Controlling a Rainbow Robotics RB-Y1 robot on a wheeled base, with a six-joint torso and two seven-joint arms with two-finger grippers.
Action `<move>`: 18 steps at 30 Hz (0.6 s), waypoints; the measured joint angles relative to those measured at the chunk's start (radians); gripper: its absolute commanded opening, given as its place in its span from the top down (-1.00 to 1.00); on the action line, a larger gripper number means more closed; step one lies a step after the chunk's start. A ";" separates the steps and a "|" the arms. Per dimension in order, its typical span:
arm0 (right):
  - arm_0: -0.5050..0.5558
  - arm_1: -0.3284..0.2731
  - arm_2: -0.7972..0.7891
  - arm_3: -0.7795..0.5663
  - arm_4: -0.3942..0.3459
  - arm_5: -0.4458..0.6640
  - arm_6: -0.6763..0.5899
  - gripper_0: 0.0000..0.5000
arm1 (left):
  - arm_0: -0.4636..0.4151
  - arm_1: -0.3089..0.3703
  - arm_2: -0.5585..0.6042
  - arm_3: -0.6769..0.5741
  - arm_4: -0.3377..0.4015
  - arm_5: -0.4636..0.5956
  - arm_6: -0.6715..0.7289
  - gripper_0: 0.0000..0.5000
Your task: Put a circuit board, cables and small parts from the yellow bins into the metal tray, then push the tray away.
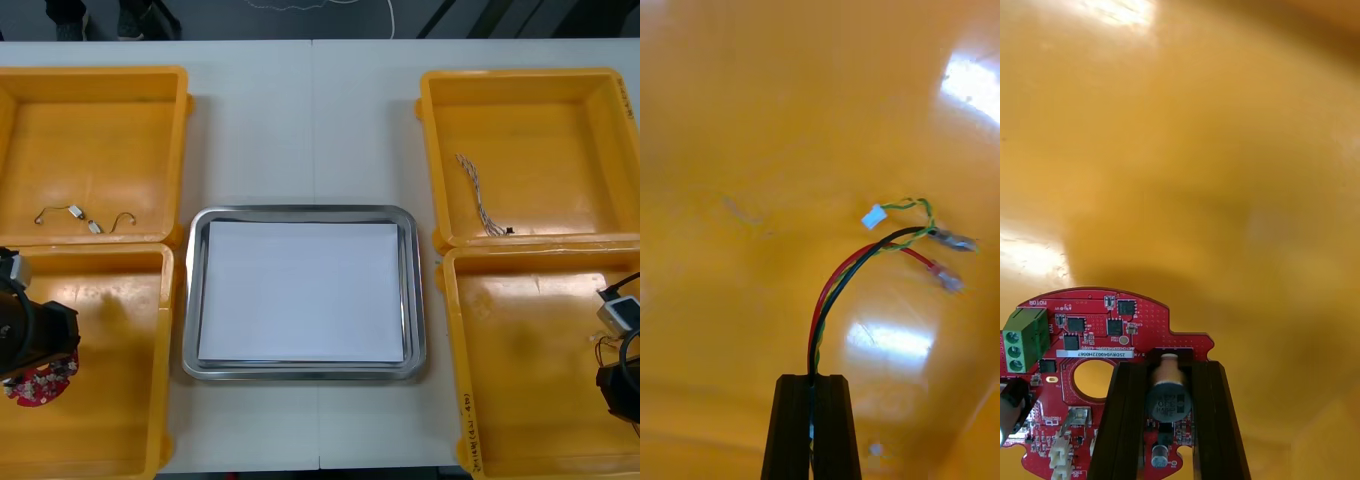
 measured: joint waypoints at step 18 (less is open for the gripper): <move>-0.126 0.000 -0.041 -0.235 -0.106 0.272 -0.153 1.00 | 0.009 -0.010 -0.115 -0.003 -0.031 -0.038 -0.210 1.00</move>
